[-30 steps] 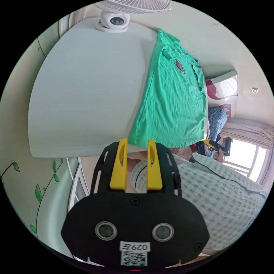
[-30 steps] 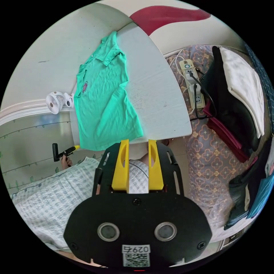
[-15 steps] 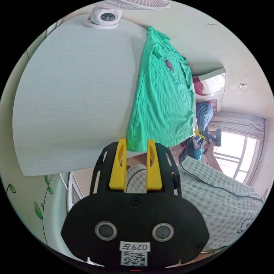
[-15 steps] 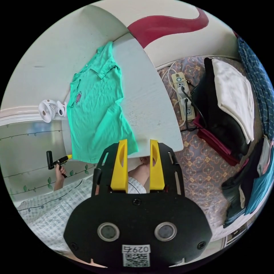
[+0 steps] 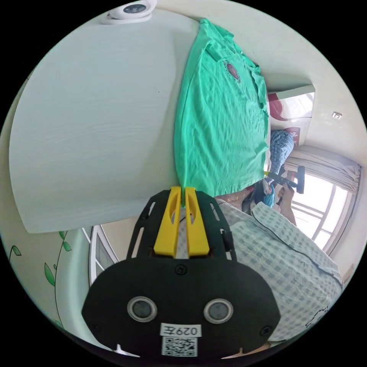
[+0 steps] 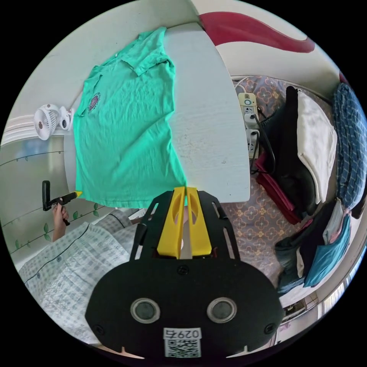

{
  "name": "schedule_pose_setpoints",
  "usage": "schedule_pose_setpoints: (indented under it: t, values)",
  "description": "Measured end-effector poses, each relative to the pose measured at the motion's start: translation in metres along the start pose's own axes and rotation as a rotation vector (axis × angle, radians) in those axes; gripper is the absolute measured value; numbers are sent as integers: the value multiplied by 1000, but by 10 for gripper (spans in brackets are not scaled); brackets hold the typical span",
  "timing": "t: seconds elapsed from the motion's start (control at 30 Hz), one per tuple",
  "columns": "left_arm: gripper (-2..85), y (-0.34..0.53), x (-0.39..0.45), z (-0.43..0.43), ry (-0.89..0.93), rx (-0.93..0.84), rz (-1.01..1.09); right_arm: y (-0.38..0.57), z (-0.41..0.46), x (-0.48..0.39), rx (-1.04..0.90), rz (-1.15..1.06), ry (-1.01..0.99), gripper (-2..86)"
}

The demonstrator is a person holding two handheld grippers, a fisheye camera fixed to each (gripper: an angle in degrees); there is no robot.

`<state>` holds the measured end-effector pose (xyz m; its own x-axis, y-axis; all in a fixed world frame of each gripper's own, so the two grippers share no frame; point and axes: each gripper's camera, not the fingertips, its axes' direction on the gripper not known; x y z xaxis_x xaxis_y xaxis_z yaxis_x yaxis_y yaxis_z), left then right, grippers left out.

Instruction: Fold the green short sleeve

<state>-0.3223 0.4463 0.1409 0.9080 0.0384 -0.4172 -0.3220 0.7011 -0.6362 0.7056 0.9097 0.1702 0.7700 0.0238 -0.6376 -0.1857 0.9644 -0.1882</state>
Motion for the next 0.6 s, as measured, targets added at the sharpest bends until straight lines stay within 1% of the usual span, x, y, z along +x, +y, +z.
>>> schedule_pose_setpoints:
  t: [0.13, 0.27, 0.37, 0.43, 0.47, 0.53, 0.6]
  values:
    - [-10, 22, -2, -8, 68, 37, 8, 44, -13, 19, 76, 16, -111, -1]
    - [-10, 43, -6, 0, 53, 14, -1, 83, -7, 40, 84, 56, -223, -2]
    - [-10, 62, -4, 13, 83, -10, 38, 118, -4, 61, 113, 109, -364, -2]
    - [-10, 80, -1, 21, 114, -20, 39, 147, -8, 82, 178, 153, -540, -2]
    - [-10, 84, 1, 22, 124, -18, 36, 154, -10, 88, 198, 171, -585, -2]
    - [-10, 99, 10, 21, 163, 3, 29, 178, -15, 111, 277, 226, -776, -2]
    - [-10, 103, 23, 15, 176, 21, 46, 188, -22, 123, 333, 234, -889, -2]
